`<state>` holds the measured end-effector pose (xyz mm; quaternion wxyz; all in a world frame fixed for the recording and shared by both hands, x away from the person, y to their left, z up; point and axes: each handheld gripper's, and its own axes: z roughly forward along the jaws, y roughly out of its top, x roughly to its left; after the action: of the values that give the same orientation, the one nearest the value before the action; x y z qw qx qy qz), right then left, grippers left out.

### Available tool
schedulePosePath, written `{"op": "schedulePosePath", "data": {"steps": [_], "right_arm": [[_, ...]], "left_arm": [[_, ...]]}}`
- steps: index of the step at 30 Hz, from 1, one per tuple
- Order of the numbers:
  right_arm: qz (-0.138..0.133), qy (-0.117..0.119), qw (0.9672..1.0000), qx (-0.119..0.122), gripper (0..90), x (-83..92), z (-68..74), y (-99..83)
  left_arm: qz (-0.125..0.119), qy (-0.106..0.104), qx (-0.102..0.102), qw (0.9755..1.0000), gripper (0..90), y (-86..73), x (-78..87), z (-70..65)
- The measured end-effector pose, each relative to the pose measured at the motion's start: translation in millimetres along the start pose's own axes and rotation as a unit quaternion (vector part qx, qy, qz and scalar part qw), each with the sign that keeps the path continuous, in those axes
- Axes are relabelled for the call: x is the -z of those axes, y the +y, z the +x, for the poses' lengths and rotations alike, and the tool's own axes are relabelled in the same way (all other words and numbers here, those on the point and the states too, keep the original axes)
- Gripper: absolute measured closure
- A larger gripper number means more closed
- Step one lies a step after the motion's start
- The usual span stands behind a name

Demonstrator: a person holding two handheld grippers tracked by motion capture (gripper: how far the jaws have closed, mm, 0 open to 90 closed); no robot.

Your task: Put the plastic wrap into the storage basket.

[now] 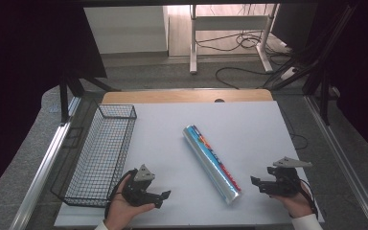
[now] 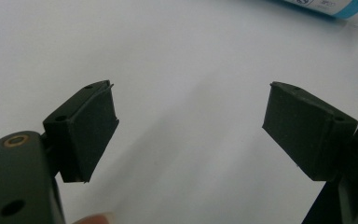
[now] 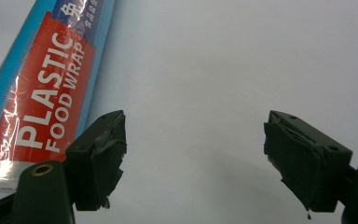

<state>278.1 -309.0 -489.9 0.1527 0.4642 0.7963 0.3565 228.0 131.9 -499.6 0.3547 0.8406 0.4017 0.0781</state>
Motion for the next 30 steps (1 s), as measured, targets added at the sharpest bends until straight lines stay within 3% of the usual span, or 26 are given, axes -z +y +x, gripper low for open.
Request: {"op": "schedulePosePath", "data": {"steps": [15,30], "right_arm": [[0.002,-0.006,0.9999,-0.014,23.8,0.7,0.6,-0.7],[0.009,-0.007,0.9999,-0.008,25.7,-0.4,4.2,8.4]], "left_arm": [[-0.012,0.002,0.017,0.9998,16.8,0.2,1.4,1.4],[-0.007,0.011,0.019,0.9997,16.9,-6.3,4.3,2.6]]}}
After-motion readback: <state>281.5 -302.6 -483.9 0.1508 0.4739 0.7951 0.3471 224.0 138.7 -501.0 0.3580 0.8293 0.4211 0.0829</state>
